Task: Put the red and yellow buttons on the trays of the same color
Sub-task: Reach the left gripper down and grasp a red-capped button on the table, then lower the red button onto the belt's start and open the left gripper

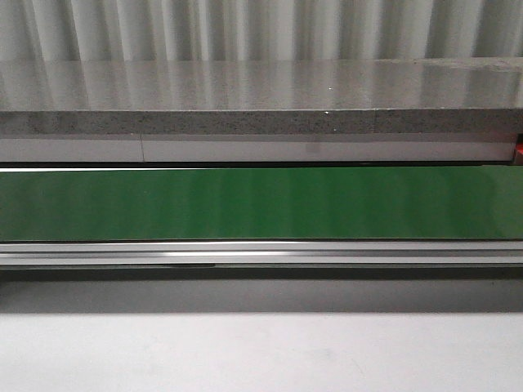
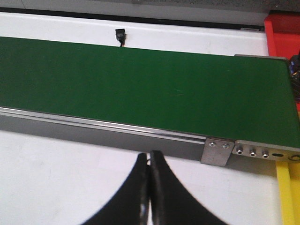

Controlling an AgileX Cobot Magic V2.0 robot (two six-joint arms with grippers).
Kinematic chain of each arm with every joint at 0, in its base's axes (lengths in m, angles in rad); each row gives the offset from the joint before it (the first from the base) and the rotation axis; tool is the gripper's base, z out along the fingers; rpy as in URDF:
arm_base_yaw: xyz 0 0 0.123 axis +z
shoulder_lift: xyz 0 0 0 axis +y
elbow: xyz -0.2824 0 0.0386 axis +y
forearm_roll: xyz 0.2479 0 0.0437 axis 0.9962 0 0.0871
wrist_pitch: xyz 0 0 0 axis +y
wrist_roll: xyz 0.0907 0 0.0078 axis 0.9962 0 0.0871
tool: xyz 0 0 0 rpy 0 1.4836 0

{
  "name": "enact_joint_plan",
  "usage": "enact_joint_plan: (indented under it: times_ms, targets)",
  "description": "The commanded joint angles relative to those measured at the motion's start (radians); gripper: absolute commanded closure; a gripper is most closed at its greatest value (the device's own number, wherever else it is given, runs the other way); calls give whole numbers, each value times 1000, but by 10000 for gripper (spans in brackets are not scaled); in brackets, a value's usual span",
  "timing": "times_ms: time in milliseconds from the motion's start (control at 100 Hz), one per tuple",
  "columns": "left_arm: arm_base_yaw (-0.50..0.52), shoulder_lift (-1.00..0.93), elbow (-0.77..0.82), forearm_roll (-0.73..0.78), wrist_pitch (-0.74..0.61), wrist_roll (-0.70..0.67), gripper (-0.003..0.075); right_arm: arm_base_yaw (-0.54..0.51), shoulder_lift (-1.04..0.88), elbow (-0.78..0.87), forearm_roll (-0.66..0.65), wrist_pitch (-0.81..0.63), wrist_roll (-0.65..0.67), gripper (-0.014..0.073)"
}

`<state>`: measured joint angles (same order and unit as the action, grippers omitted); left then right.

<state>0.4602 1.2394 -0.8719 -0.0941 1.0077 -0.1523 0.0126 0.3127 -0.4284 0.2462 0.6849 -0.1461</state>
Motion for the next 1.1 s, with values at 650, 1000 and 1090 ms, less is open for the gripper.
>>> enact_joint_plan:
  times_ms: [650, 1000, 1090]
  targets:
    - [37, 202, -58, -36, -120, 4, 334, 1, 4, -24, 6, -58, -10, 661]
    - [37, 303, -103, -43, -117, 4, 342, 1, 4, -24, 6, -58, -10, 661]
    - [37, 307, -107, -43, -115, 4, 407, 1, 4, -24, 6, -58, -10, 661]
